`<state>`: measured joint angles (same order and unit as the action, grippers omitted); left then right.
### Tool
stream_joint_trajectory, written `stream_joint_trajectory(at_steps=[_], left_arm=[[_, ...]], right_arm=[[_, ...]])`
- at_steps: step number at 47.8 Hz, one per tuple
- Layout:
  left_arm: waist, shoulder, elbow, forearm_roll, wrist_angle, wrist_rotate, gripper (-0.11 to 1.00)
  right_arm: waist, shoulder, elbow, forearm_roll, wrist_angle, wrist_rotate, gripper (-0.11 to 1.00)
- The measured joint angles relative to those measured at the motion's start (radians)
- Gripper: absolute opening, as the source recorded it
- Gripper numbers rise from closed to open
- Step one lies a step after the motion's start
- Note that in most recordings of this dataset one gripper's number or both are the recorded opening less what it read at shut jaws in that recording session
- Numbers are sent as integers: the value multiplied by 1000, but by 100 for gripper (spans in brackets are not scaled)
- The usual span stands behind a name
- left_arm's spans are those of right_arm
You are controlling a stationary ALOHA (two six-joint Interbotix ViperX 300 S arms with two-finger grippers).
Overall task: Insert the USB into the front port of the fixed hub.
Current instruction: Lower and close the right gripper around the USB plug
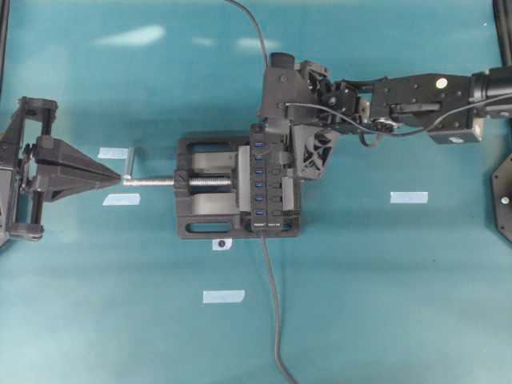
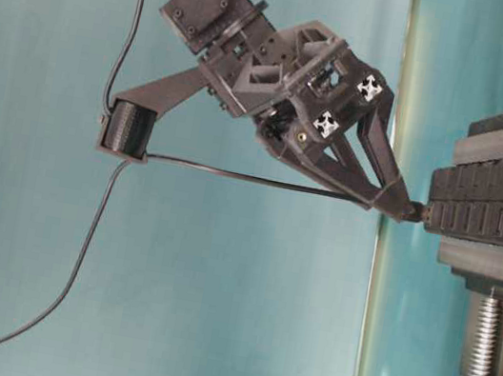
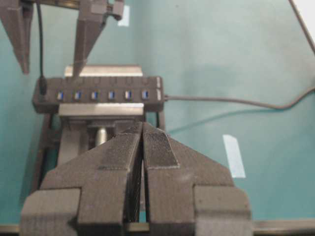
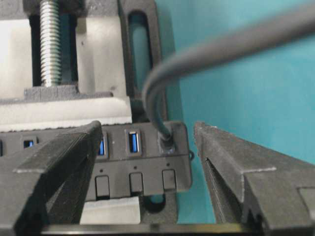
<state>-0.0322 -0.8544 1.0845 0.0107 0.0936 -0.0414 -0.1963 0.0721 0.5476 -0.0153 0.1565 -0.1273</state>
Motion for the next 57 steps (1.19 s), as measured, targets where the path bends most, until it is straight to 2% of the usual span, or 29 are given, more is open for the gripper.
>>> stream_joint_trajectory(at_steps=[19,30,46,57], left_arm=[[0,-2,0,-2,0,0,0],[2,-2,0,-2,0,0,0],[0,0,0,-2,0,0,0],[0,-2,2,0,0,0,0]], right_arm=[[-6,6,-3,0,0,0,76],[-11,9,-3,0,2,0,70],[-12,12,-9,0,18,0,68],[-14,15,-28,0,41,0,59]])
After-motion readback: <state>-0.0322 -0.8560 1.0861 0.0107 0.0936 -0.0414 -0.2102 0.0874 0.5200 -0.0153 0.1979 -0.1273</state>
